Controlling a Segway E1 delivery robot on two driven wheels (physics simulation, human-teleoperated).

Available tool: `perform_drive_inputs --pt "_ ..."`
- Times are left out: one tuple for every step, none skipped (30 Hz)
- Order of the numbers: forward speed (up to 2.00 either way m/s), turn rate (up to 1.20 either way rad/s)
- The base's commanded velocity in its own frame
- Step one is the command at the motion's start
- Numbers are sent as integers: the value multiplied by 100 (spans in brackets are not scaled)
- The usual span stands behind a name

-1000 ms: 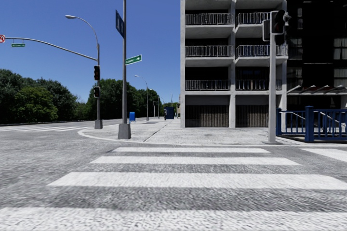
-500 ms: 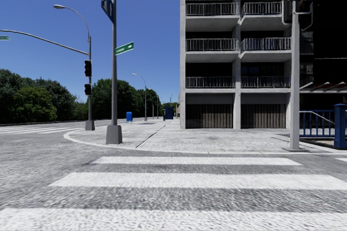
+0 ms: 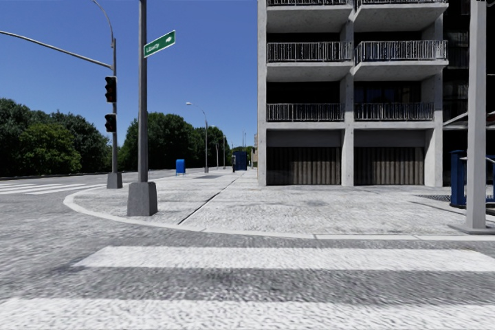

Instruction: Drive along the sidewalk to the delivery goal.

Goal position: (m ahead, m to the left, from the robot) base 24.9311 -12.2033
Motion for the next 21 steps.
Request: perform_drive_inputs --pt "200 0" --pt "200 0" --pt "200 0" --pt "200 0" --pt "200 0" --pt "200 0" --pt "200 0" --pt "200 0" --pt "200 0" --pt "200 0" --pt "200 0" --pt "200 0" --pt "200 0" --pt "200 0" --pt "200 0" --pt "200 0" --pt "200 0" --pt "200 0" --pt "200 0" --pt "200 0" --pt "200 0"
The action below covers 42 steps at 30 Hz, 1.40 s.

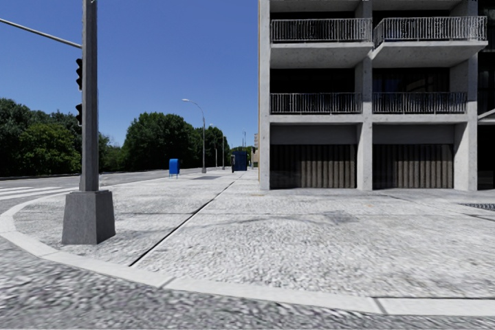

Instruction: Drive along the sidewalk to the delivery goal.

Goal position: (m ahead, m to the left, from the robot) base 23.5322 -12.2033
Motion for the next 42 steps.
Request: perform_drive_inputs --pt "200 0" --pt "200 0" --pt "200 0" --pt "200 0" --pt "200 0" --pt "200 0" --pt "200 0" --pt "200 0" --pt "200 0" --pt "200 0" --pt "200 0" --pt "199 0" --pt "181 0" --pt "152 0" --pt "152 0" --pt "137 0" --pt "130 0" --pt "128 0" --pt "127 6" --pt "127 6" --pt "127 11" --pt "127 19" --pt "127 22" --pt "127 22" --pt "127 22" --pt "127 23" --pt "127 23" --pt "127 24" --pt "127 24" --pt "127 28" --pt "127 30" --pt "127 31" --pt "127 31" --pt "127 31" --pt "127 32" --pt "127 32" --pt "127 32" --pt "127 34" --pt "127 34" --pt "127 35" --pt "127 36" --pt "127 37"
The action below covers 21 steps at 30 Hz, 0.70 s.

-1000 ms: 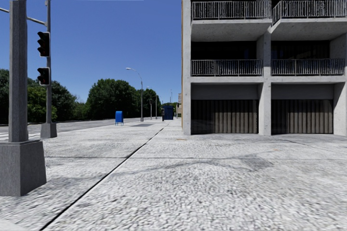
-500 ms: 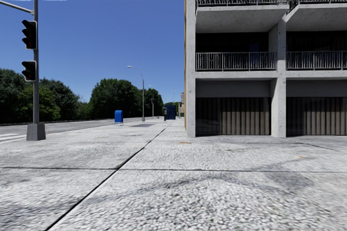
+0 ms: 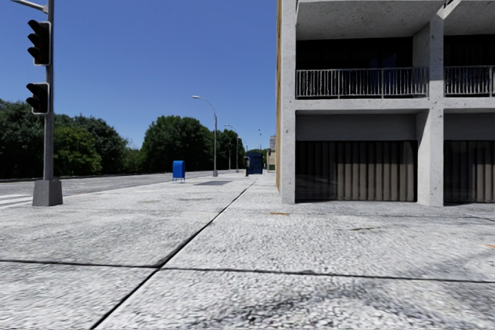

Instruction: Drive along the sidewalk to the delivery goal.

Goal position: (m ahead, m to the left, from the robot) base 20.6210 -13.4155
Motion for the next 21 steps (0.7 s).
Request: perform_drive_inputs --pt "127 37" --pt "127 37" --pt "127 37" --pt "127 37" --pt "127 37" --pt "127 37" --pt "127 37" --pt "194 37" --pt "200 37" --pt "200 37" --pt "200 37" --pt "200 37" --pt "200 37" --pt "200 37" --pt "200 25" --pt "200 25" --pt "200 6" --pt "200 0" --pt "200 0" --pt "200 0" --pt "200 0"
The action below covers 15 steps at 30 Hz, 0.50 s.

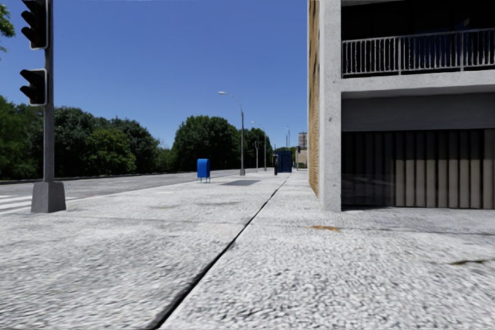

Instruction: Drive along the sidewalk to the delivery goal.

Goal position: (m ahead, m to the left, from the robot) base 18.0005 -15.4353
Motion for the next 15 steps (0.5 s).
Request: perform_drive_inputs --pt "200 0" --pt "200 0" --pt "200 0" --pt "200 0" --pt "200 0" --pt "200 0" --pt "200 0" --pt "200 0" --pt "200 0" --pt "200 0" --pt "200 0" --pt "200 0" --pt "200 0" --pt "200 0" --pt "200 0"
